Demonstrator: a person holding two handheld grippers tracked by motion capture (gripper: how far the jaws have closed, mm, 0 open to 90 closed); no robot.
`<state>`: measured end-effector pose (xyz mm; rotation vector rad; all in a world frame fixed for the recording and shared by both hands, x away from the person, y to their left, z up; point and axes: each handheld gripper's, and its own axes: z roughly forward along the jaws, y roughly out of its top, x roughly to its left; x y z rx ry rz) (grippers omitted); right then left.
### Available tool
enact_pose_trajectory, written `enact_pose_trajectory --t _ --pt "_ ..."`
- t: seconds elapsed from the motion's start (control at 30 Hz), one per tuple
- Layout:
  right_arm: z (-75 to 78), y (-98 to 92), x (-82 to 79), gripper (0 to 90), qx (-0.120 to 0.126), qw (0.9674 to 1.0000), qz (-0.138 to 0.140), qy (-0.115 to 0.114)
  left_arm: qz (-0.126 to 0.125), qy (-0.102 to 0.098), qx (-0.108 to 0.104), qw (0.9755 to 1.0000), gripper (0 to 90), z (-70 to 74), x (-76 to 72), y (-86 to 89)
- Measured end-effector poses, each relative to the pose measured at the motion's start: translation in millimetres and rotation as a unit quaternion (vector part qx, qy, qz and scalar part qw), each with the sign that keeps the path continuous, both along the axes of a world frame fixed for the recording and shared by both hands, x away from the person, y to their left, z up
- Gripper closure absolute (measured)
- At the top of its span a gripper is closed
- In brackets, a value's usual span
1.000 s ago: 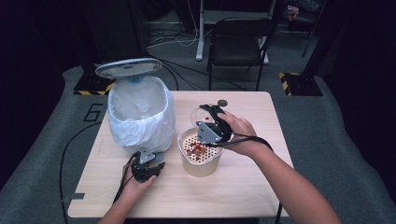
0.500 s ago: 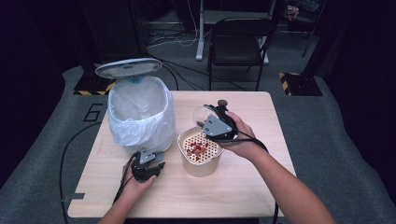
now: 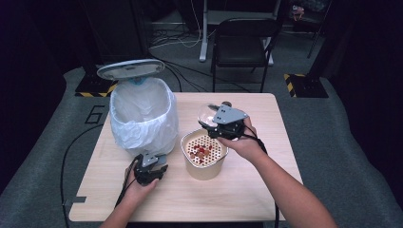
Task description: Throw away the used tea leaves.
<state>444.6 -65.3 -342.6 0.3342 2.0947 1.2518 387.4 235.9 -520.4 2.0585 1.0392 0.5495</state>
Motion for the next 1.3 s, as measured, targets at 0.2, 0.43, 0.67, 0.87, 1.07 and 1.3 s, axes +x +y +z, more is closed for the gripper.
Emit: enact_pose_trajectory --t 0.2,0.43,0.67,0.87,1.07,1.3 --pt "3.2 1.9 1.7 38.2 0.049 0.998 0.013 0.037 0.001 0.0 -0.001 1.0 49.3 -0.1 -0.1 -0.2" --pt "3.4 4.7 1.7 38.1 0.085 0.9935 0.011 0.075 0.007 0.006 -0.006 0.9999 49.3 -0.1 -1.0 -1.0" --pt "23.2 7.4 -8.5 38.2 0.128 0.9848 0.004 0.117 0.001 0.002 0.001 1.0 49.3 0.4 -0.1 0.1" --pt "39.5 11.3 -13.3 38.2 0.132 0.9841 0.004 0.119 0.002 0.003 0.002 1.0 49.3 0.3 -0.2 0.0" --pt "48.1 21.5 -6.5 38.2 0.133 0.9838 0.006 0.12 0.004 0.002 -0.001 1.0 49.3 -0.1 -0.1 0.0" --pt "62.5 34.5 9.1 38.5 0.126 0.9831 0.004 0.132 0.0 0.005 -0.003 1.0 49.3 0.3 0.4 0.5"
